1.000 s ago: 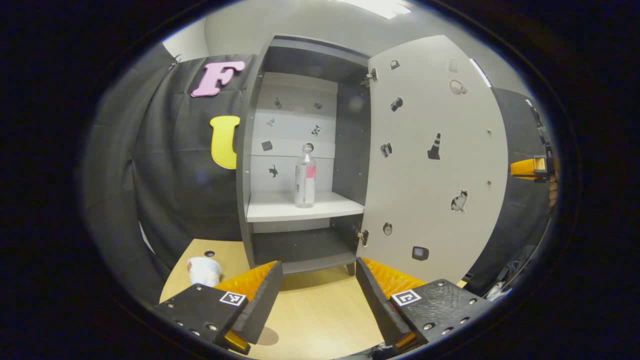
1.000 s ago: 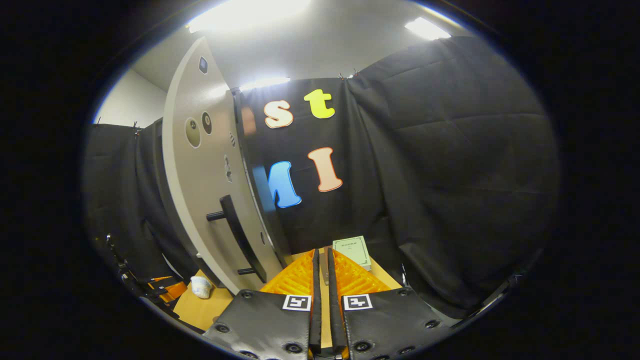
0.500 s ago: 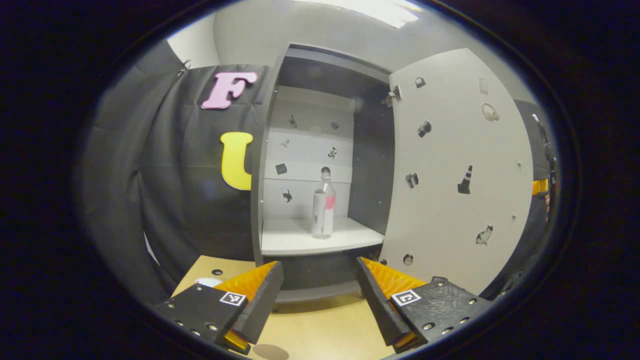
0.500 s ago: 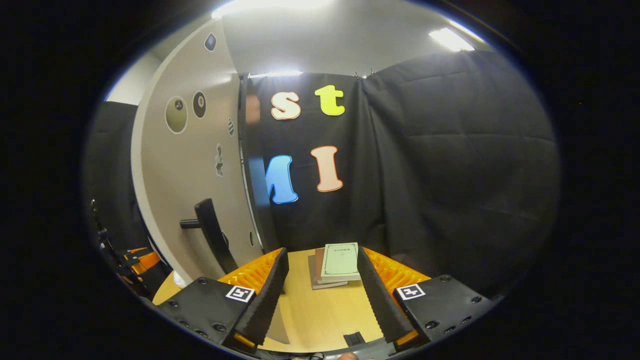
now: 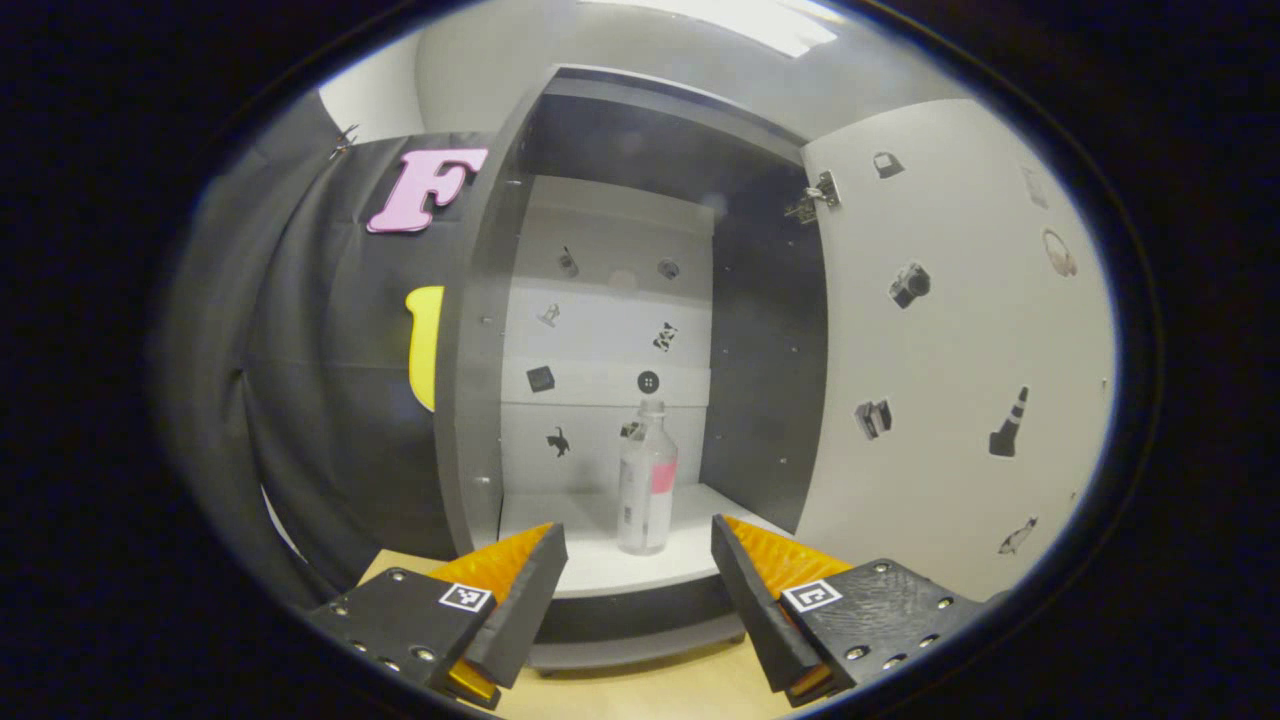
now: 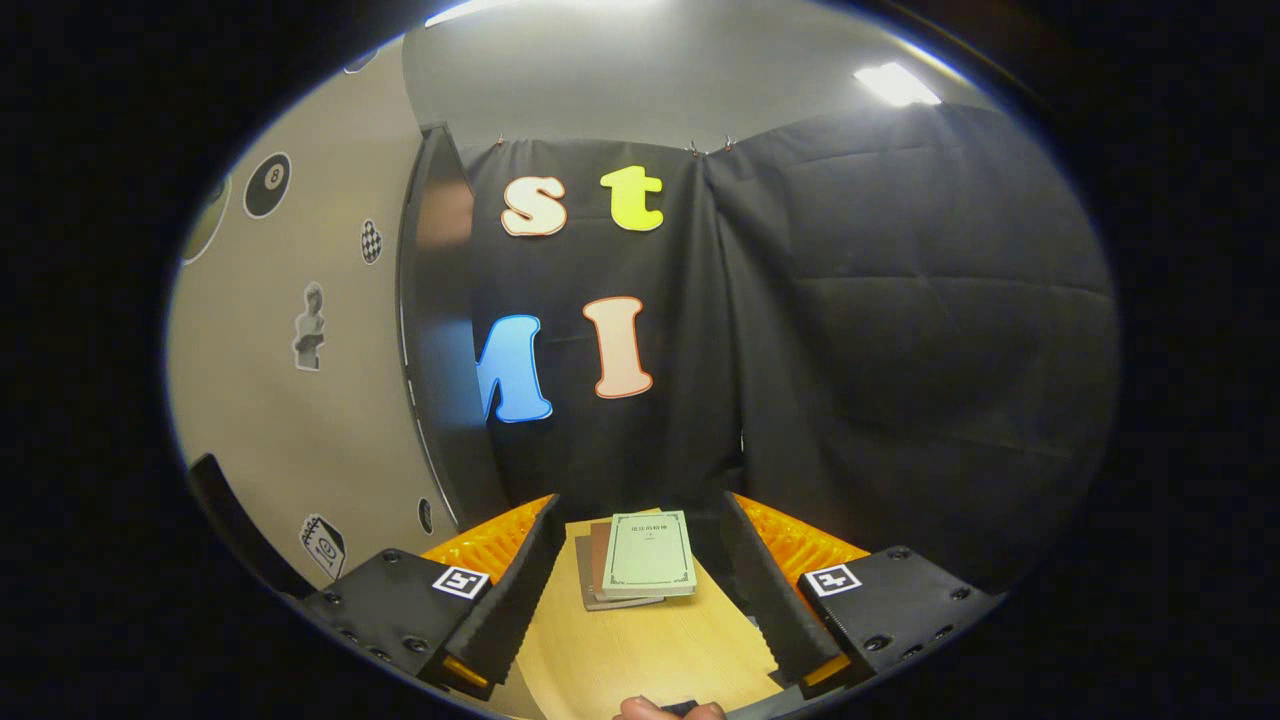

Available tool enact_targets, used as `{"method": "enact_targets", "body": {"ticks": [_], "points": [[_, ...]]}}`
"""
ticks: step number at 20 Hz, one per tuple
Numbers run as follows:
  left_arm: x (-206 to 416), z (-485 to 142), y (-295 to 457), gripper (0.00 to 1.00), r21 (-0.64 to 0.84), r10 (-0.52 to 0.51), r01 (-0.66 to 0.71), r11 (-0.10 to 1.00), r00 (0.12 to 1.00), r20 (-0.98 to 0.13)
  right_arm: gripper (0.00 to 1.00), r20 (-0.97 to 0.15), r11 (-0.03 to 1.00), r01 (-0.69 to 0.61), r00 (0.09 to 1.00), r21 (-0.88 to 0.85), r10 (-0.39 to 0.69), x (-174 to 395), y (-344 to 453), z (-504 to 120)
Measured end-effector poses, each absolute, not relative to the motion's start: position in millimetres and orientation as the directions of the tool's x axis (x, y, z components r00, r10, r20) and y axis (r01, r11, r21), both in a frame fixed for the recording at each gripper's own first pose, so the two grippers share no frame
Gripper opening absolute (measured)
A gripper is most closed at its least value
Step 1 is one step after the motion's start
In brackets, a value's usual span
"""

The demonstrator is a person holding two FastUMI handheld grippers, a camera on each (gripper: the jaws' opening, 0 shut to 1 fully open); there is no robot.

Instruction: Open the cabinet door with the right hand, grasp the bottle in the cabinet with the left hand and place it on the coaster, then close the cabinet door with the right hand.

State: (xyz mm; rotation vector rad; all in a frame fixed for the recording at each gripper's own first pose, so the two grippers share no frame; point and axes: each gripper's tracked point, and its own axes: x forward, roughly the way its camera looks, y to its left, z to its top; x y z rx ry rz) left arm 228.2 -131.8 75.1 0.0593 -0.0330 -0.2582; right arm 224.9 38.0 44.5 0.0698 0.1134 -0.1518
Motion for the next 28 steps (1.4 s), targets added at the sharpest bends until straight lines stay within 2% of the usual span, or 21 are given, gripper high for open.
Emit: {"method": "enact_targets", "body": {"ticks": [1, 3, 4, 6, 7, 8, 10, 21, 28], "points": [[240, 79, -136, 0.91, 0.083, -0.256, 0.253, 0.964, 0.966, 0.032, 0.94, -0.121, 0.985, 0.158, 0.981, 0.065, -0.149, 233, 35, 41], [266, 78, -145, 0.88, 0.106, -0.248, 0.244, 0.964, 0.968, 0.035, 0.94, -0.136, 0.984, 0.160, 0.980, 0.082, -0.148, 246, 29, 33], [278, 76, -152, 0.88, 0.099, -0.256, 0.251, 0.963, 0.966, 0.035, 0.99, -0.141, 0.982, 0.166, 0.978, 0.095, -0.152, 251, 24, 31], [300, 74, -163, 0.88, 0.089, -0.279, 0.275, 0.957, 0.960, 0.036, 0.99, -0.159, 0.976, 0.179, 0.974, 0.121, -0.159, 261, 15, 23], [312, 74, -165, 0.88, 0.088, -0.281, 0.277, 0.957, 0.959, 0.033, 0.94, -0.166, 0.974, 0.187, 0.972, 0.130, -0.165, 265, 10, 20], [322, 72, -166, 0.88, 0.092, -0.280, 0.276, 0.957, 0.960, 0.032, 0.98, -0.169, 0.972, 0.190, 0.971, 0.137, -0.166, 268, 6, 19], [340, 69, -171, 0.88, 0.107, -0.293, 0.288, 0.952, 0.956, 0.031, 0.98, -0.163, 0.969, 0.199, 0.971, 0.149, -0.174, 273, -1, 20], [402, 52, -195, 0.89, 0.119, -0.322, 0.317, 0.941, 0.946, 0.025, 0.98, -0.172, 0.955, 0.245, 0.961, 0.166, -0.217, 295, -22, 17], [415, 45, -195, 0.88, 0.100, -0.319, 0.315, 0.944, 0.947, 0.026, 0.98, -0.186, 0.958, 0.239, 0.960, 0.159, -0.209, 304, -19, 10]]}}
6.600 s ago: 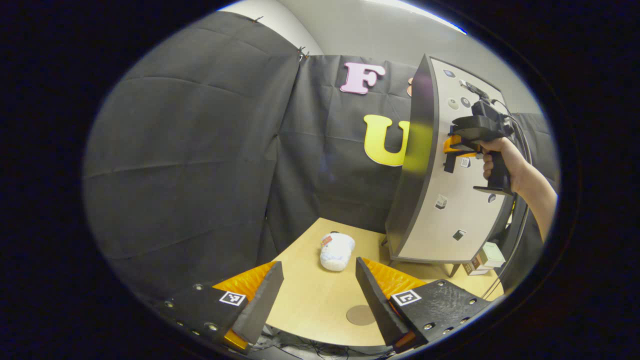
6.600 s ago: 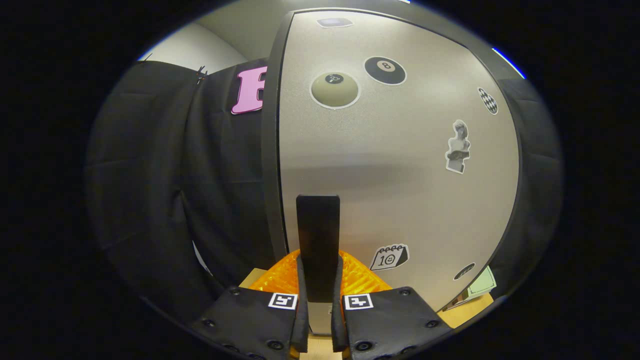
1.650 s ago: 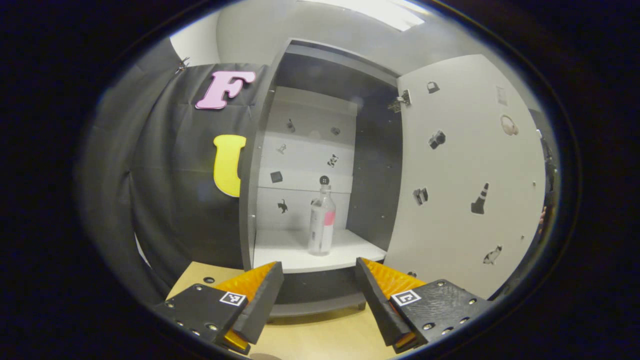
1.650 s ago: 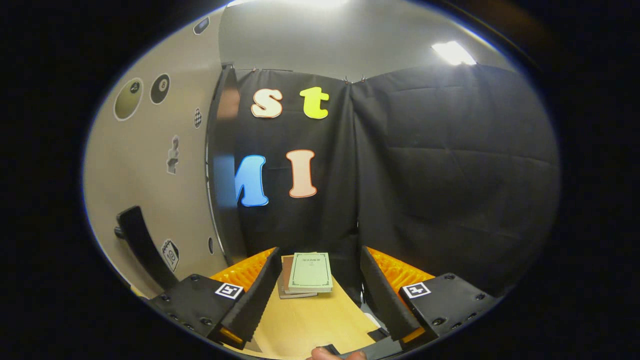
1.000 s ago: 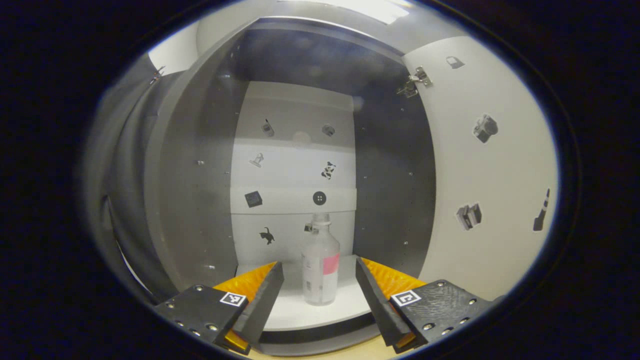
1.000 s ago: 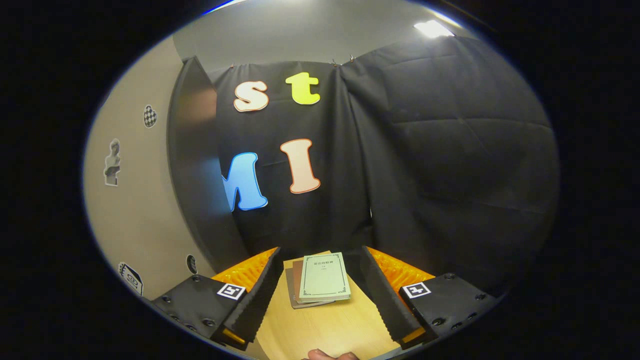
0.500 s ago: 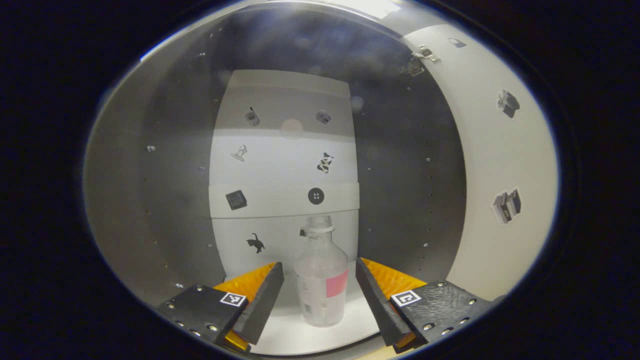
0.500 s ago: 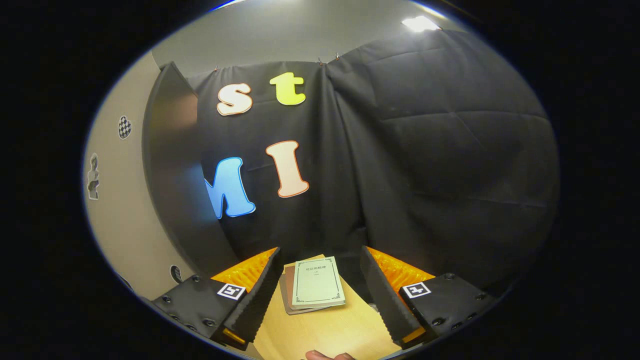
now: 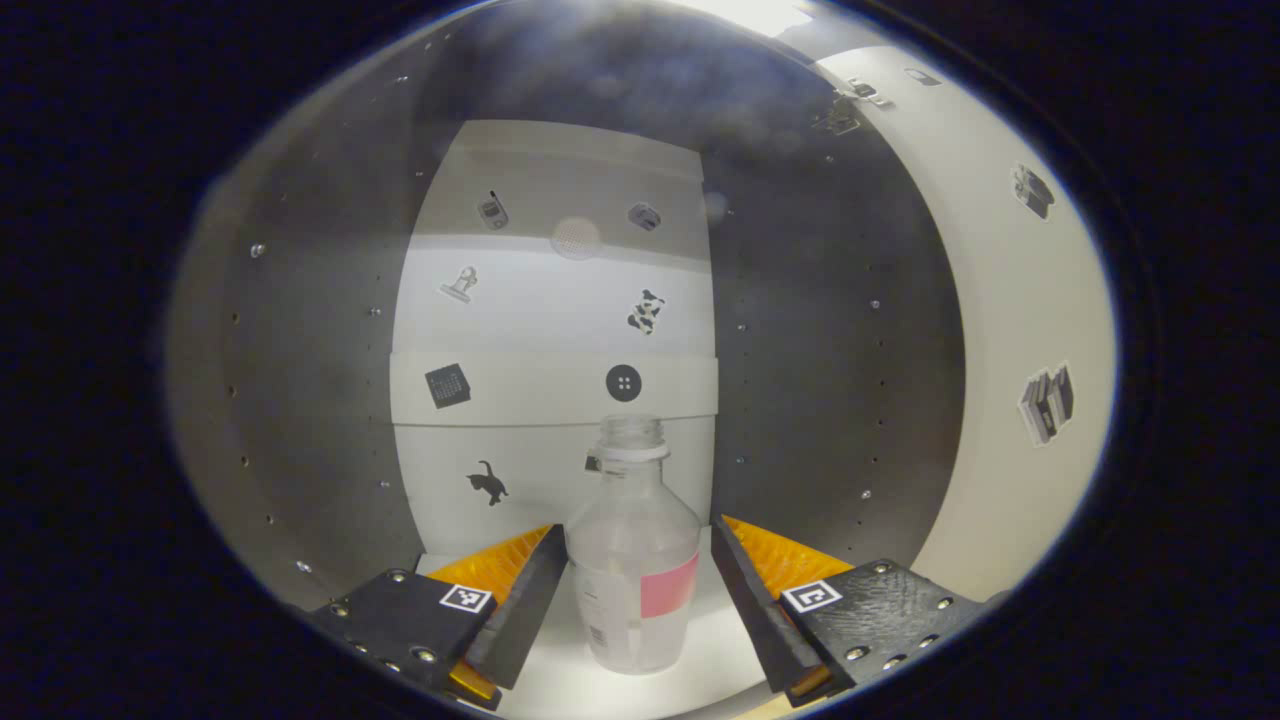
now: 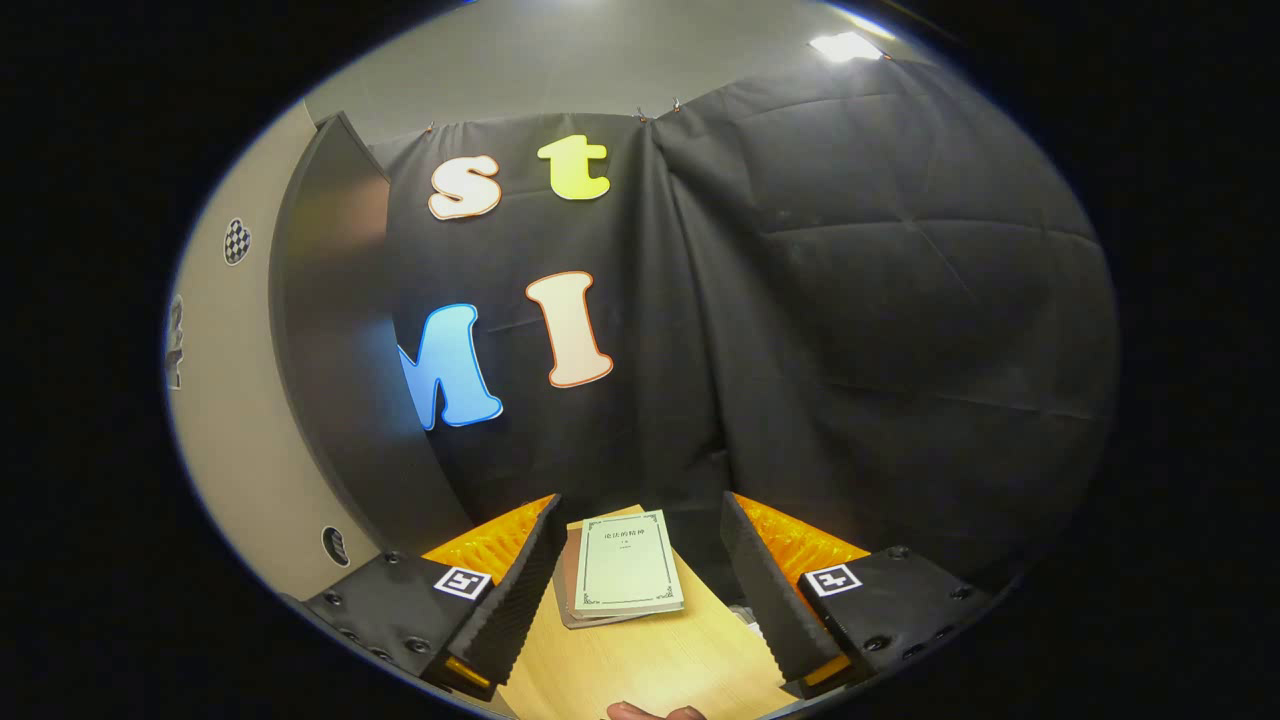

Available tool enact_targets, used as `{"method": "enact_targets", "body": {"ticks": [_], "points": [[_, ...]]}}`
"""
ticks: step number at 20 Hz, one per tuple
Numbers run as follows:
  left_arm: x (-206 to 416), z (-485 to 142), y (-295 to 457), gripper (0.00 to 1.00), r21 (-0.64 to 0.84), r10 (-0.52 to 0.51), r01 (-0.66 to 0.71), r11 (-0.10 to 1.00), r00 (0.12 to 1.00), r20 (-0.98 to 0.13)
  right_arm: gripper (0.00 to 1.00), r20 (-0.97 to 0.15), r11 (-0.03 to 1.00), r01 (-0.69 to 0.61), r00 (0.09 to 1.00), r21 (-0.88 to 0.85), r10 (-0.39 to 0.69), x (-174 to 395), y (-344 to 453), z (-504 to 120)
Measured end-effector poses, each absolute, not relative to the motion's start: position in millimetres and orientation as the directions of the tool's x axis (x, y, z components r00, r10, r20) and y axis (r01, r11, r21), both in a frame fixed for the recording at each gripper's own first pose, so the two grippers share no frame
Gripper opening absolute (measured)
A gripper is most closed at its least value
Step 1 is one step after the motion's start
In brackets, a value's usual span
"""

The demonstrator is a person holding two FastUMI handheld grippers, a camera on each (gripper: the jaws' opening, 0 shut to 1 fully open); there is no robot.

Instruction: Open the cabinet door with the right hand, grasp the bottle in the cabinet with the left hand and place it on the coaster, then close the cabinet door with the right hand.

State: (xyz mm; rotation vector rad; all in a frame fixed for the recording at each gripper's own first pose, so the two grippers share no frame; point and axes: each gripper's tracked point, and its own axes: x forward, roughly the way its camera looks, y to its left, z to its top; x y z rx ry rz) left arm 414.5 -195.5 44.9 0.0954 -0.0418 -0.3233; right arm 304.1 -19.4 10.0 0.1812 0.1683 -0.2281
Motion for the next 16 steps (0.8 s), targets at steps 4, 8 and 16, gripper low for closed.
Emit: {"method": "enact_targets", "body": {"ticks": [4, 8, 16], "points": [[414, 42, -195, 0.73, 0.113, -0.320, 0.316, 0.942, 0.947, 0.017, 0.98, -0.189, 0.958, 0.231, 0.962, 0.172, -0.198, 307, -20, 7], [407, 43, -198, 0.73, 0.134, -0.322, 0.317, 0.939, 0.947, 0.015, 0.98, -0.194, 0.960, 0.215, 0.964, 0.179, -0.180, 313, -18, 6], [365, 67, -191, 0.70, 0.140, -0.312, 0.300, 0.944, 0.947, 0.073, 0.98, -0.191, 0.974, 0.172, 0.971, 0.150, -0.142, 318, -6, 5]]}}
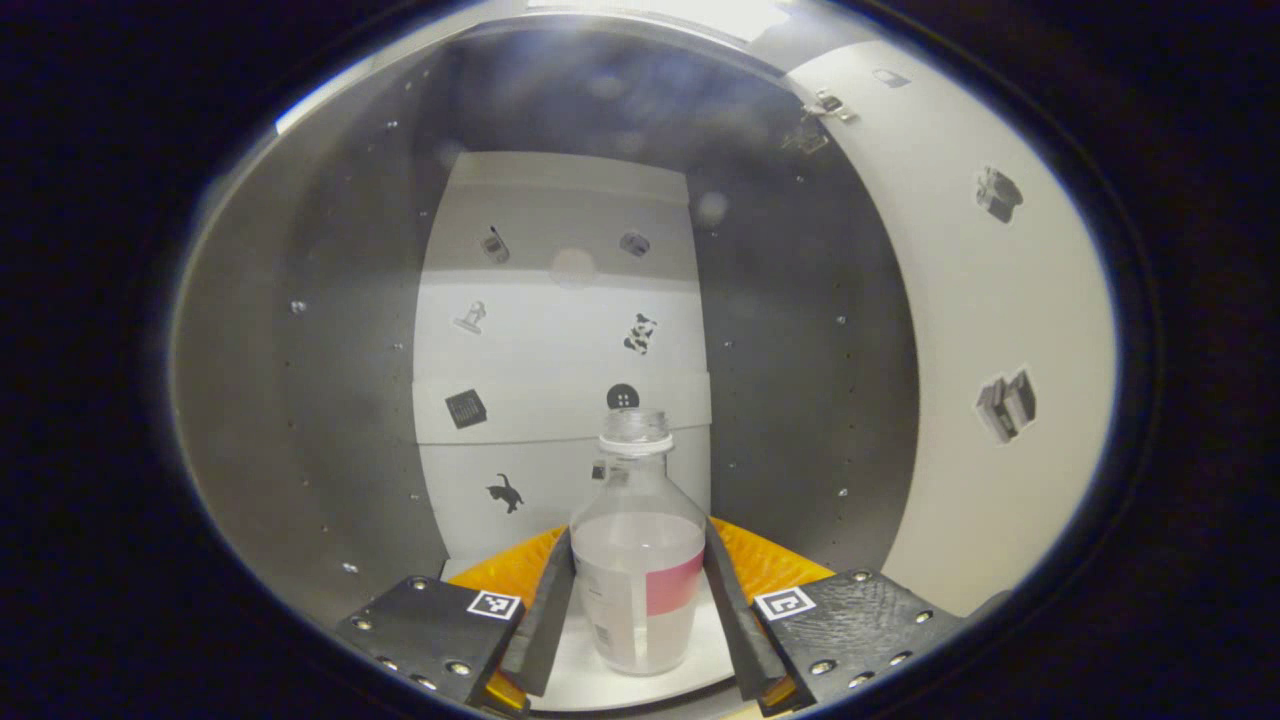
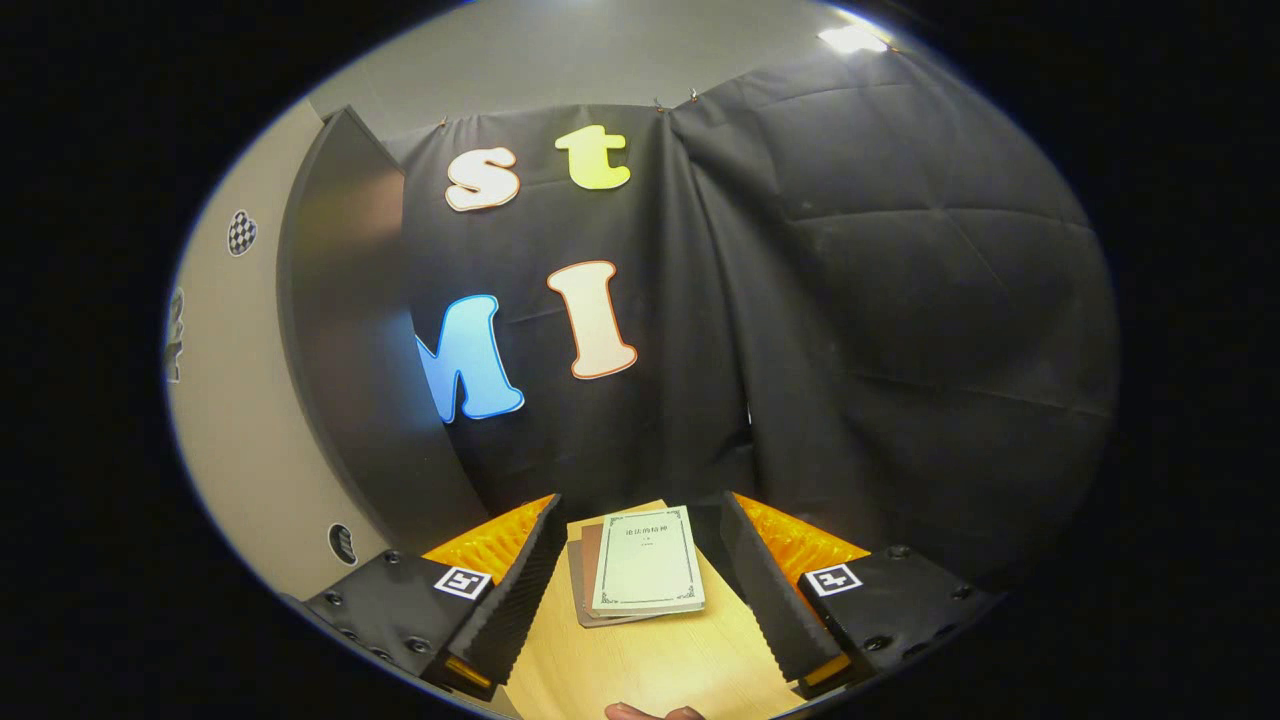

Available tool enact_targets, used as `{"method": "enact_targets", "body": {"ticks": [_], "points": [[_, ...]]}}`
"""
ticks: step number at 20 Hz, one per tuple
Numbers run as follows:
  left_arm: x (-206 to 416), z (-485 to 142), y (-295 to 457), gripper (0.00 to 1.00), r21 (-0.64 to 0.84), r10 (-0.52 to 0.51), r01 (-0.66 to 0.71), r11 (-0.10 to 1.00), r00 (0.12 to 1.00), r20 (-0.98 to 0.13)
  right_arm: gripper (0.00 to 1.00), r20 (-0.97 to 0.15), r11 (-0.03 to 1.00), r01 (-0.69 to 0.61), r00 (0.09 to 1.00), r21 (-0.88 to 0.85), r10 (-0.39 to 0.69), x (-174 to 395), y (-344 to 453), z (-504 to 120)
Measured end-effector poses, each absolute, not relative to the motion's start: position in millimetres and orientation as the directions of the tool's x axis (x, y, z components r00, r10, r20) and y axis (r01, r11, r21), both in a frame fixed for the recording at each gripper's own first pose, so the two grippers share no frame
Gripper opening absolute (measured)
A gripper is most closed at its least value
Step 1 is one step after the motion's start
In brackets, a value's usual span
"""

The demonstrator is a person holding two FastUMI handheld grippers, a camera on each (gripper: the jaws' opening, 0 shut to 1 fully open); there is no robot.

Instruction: Open the cabinet door with the right hand, grasp the bottle in the cabinet with the left hand and place it on the coaster, then close the cabinet door with the right hand.

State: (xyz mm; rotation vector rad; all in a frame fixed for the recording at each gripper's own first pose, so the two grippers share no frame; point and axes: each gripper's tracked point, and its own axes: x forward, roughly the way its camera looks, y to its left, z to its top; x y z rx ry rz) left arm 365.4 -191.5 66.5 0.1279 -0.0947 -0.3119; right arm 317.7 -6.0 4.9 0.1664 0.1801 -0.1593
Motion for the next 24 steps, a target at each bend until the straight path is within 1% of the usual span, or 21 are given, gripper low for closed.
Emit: {"method": "enact_targets", "body": {"ticks": [3, 6, 8, 11, 12, 14, 15, 16, 17, 20, 22, 24], "points": [[328, 81, -182, 0.70, 0.120, -0.333, 0.321, 0.939, 0.938, 0.098, 0.98, -0.176, 0.981, 0.145, 0.977, 0.130, -0.121, 308, 11, 7], [283, 90, -165, 0.69, 0.141, -0.333, 0.317, 0.938, 0.937, 0.108, 0.98, -0.173, 0.985, 0.151, 0.976, 0.081, -0.135, 291, 16, 13], [248, 96, -153, 0.68, 0.141, -0.329, 0.311, 0.940, 0.936, 0.129, 0.98, -0.157, 0.986, 0.132, 0.981, 0.100, -0.115, 281, 26, 22], [207, 93, -126, 0.68, 0.148, -0.300, 0.279, 0.949, 0.944, 0.137, 0.98, -0.145, 0.983, 0.137, 0.982, 0.122, -0.119, 264, 31, 28], [195, 89, -116, 0.70, 0.148, -0.281, 0.262, 0.954, 0.951, 0.126, 0.98, -0.145, 0.984, 0.131, 0.983, 0.123, -0.113, 258, 37, 30], [168, 77, -99, 0.69, 0.139, -0.253, 0.236, 0.962, 0.960, 0.122, 0.98, -0.158, 0.990, 0.109, 0.983, 0.094, -0.093, 246, 47, 30], [157, 70, -90, 0.68, 0.136, -0.239, 0.222, 0.965, 0.964, 0.119, 0.98, -0.149, 0.991, 0.108, 0.984, 0.074, -0.096, 240, 46, 37], [148, 61, -81, 0.70, 0.138, -0.220, 0.205, 0.969, 0.969, 0.110, 0.98, -0.141, 0.992, 0.110, 0.985, 0.068, -0.099, 235, 46, 42], [139, 51, -69, 0.68, 0.141, -0.201, 0.186, 0.972, 0.974, 0.104, 0.98, -0.137, 0.992, 0.101, 0.986, 0.073, -0.090, 228, 50, 46], [114, 18, -36, 0.68, 0.142, -0.122, 0.108, 0.984, 0.988, 0.091, 0.98, -0.128, 0.991, 0.085, 0.989, 0.102, -0.071, 216, 60, 52], [98, -6, -22, 0.70, 0.146, -0.090, 0.076, 0.986, 0.992, 0.086, 0.98, -0.130, 0.992, 0.080, 0.989, 0.100, -0.066, 207, 63, 53], [87, -29, -14, 0.70, 0.153, -0.070, 0.058, 0.987, 0.995, 0.076, 0.98, -0.126, 0.992, 0.049, 0.991, 0.120, -0.034, 201, 71, 55]]}}
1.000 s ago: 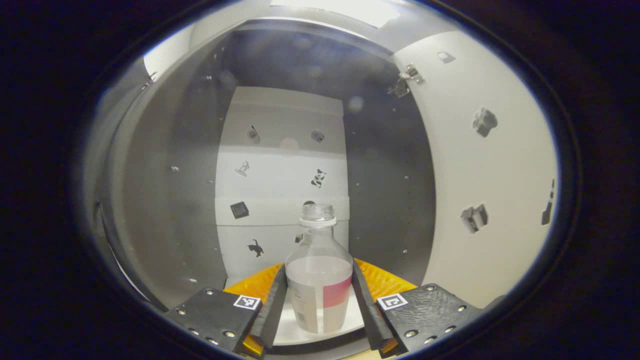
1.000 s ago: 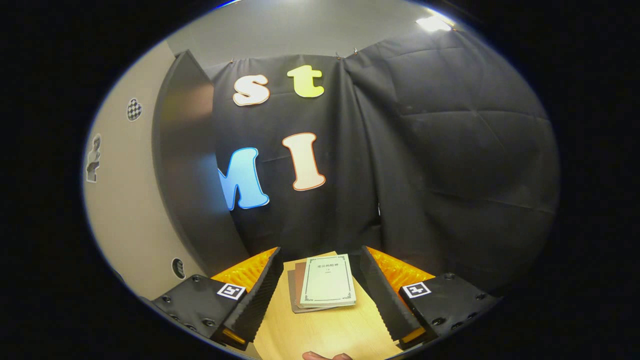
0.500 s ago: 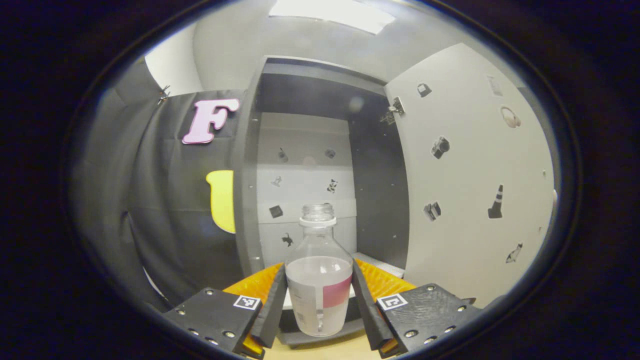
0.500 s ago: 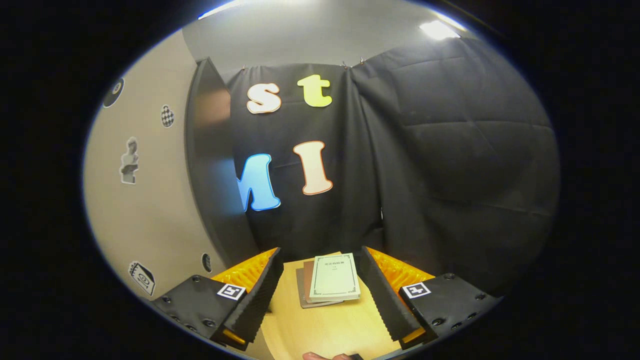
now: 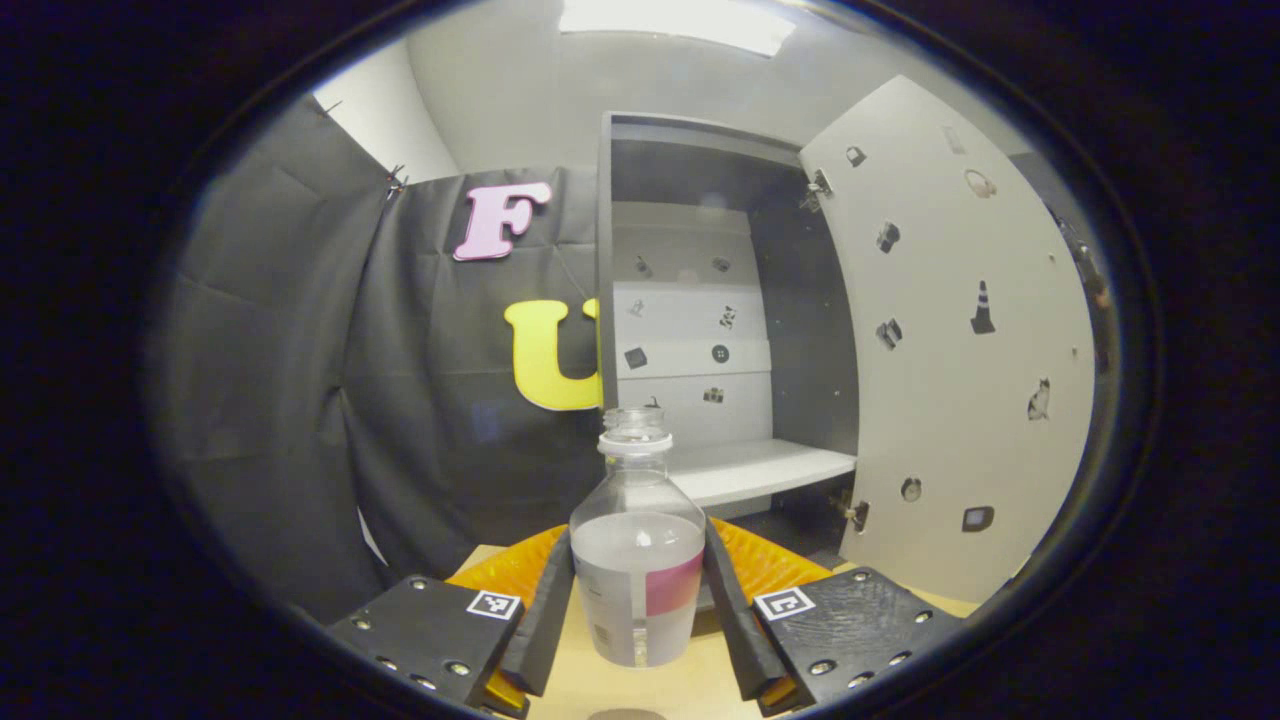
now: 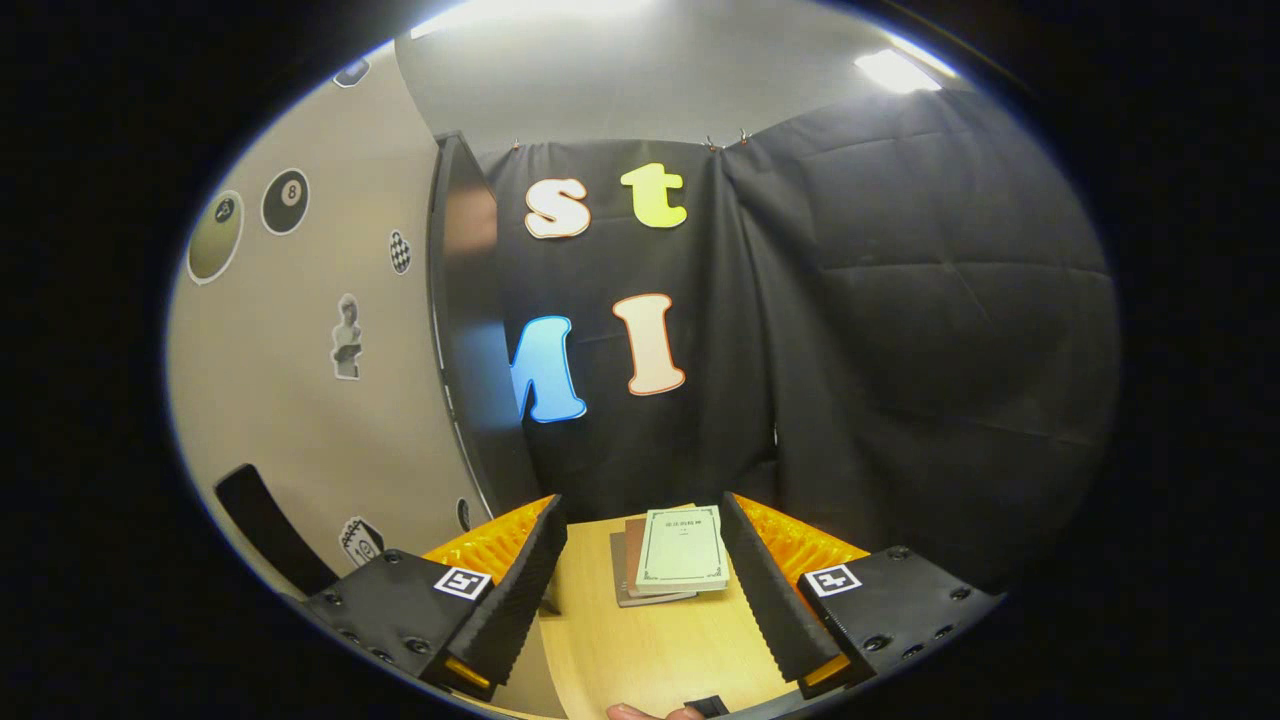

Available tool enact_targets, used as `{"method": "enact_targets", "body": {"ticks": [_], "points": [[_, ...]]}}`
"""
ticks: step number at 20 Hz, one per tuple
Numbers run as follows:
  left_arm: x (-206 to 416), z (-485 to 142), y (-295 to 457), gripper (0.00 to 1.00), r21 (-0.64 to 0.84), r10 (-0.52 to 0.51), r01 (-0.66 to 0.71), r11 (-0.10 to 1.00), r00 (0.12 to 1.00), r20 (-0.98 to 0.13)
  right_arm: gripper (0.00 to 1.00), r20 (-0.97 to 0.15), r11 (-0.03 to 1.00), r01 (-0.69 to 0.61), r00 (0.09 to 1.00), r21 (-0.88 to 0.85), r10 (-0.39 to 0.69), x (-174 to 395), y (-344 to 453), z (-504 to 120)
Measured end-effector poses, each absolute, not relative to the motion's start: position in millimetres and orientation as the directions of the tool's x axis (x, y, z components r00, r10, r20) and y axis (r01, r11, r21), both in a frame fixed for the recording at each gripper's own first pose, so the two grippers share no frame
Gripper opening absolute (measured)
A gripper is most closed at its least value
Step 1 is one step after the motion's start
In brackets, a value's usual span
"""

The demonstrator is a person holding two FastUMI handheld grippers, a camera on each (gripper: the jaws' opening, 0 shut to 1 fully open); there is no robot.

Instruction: Open the cabinet door with the right hand, grasp the bottle in the cabinet with the left hand and place it on the coaster, then close the cabinet door with the right hand.

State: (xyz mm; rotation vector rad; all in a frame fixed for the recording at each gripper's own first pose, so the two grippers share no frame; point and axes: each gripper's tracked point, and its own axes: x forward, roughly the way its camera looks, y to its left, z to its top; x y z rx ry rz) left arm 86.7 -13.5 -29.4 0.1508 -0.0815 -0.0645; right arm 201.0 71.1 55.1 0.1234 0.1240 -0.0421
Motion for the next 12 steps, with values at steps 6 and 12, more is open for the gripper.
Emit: {"method": "enact_targets", "body": {"ticks": [6, 12], "points": [[62, -107, 20, 0.70, 0.116, 0.020, -0.029, 0.993, 0.997, 0.073, 0.98, -0.145, 0.987, 0.054, 0.989, 0.151, -0.032, 190, 68, 45], [58, -193, 60, 0.68, 0.111, 0.162, -0.166, 0.980, 0.986, 0.049, 0.98, -0.088, 0.992, 0.083, 0.993, 0.094, -0.074, 185, 64, 41]]}}
